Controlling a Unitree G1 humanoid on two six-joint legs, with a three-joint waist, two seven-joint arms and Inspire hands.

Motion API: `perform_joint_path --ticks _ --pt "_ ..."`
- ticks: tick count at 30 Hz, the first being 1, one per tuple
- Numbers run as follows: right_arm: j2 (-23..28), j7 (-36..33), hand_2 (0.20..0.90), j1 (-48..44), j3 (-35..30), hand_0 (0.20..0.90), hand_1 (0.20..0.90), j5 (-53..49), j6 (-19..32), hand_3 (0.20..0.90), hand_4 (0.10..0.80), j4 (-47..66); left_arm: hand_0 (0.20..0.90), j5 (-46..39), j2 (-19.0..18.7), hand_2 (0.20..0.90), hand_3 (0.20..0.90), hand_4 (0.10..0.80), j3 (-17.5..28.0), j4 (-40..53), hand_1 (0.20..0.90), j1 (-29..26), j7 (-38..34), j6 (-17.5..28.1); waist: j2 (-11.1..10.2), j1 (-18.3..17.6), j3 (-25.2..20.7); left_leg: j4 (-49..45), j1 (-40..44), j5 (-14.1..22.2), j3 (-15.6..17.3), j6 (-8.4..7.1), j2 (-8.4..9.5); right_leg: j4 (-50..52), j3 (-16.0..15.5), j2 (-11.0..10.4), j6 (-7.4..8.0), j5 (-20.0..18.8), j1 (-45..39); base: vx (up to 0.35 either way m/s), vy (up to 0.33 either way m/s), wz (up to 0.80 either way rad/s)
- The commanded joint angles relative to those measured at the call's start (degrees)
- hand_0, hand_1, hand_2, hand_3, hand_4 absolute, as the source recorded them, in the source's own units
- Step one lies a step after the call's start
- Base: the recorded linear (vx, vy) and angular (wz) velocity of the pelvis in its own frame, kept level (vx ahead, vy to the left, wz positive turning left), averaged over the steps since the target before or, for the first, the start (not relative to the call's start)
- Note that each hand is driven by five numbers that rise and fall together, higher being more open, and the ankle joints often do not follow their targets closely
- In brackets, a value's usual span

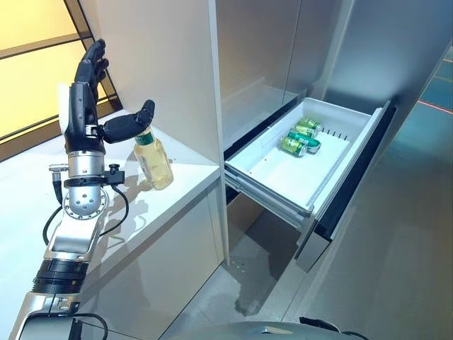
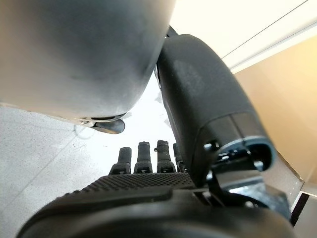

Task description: Put drinks into fridge and close the fridge

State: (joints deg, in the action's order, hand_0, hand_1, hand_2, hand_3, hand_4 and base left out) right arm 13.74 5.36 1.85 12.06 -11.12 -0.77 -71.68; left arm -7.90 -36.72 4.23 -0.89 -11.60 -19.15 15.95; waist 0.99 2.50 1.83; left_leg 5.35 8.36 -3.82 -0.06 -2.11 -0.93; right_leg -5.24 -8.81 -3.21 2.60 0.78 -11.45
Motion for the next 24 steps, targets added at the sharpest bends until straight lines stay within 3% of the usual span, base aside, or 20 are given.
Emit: perform_joint_path --ticks 1,14,24 --pt "0.12 0.77 0.900 -2.10 0.80 0.900 0.900 1.54 -0.31 0.900 0.800 -0.77 0.900 -0.37 -2.35 0.900 0.900 0.800 1.68 1.31 0.900 -6.13 -2.59 2.23 0.73 -0.94 1.13 -0.72 1.77 7.99 2.79 3.35 3.40 6.27 -1.56 3.20 -0.11 6.17 2.86 0.000 0.000 0.00" --pt "0.64 1.39 0.900 -2.02 0.36 0.900 0.900 2.59 -1.10 0.900 0.800 0.10 0.900 -0.48 -1.75 0.900 0.900 0.800 0.35 -2.40 0.900 -6.03 -1.60 0.43 0.75 -1.56 1.41 -0.83 1.98 8.08 3.50 3.34 3.35 6.44 -1.09 3.30 0.06 6.21 2.85 0.001 0.001 0.00" --pt "0.87 1.60 0.900 -2.21 0.22 0.900 0.900 3.00 -1.84 0.900 0.800 0.50 0.900 -2.96 -0.06 0.900 0.900 0.800 -0.84 -2.88 0.900 -6.36 -0.23 1.55 0.69 -1.81 1.54 -0.74 2.15 8.07 3.79 3.27 3.31 6.27 -0.98 3.35 0.19 6.07 2.71 0.001 0.001 0.00"
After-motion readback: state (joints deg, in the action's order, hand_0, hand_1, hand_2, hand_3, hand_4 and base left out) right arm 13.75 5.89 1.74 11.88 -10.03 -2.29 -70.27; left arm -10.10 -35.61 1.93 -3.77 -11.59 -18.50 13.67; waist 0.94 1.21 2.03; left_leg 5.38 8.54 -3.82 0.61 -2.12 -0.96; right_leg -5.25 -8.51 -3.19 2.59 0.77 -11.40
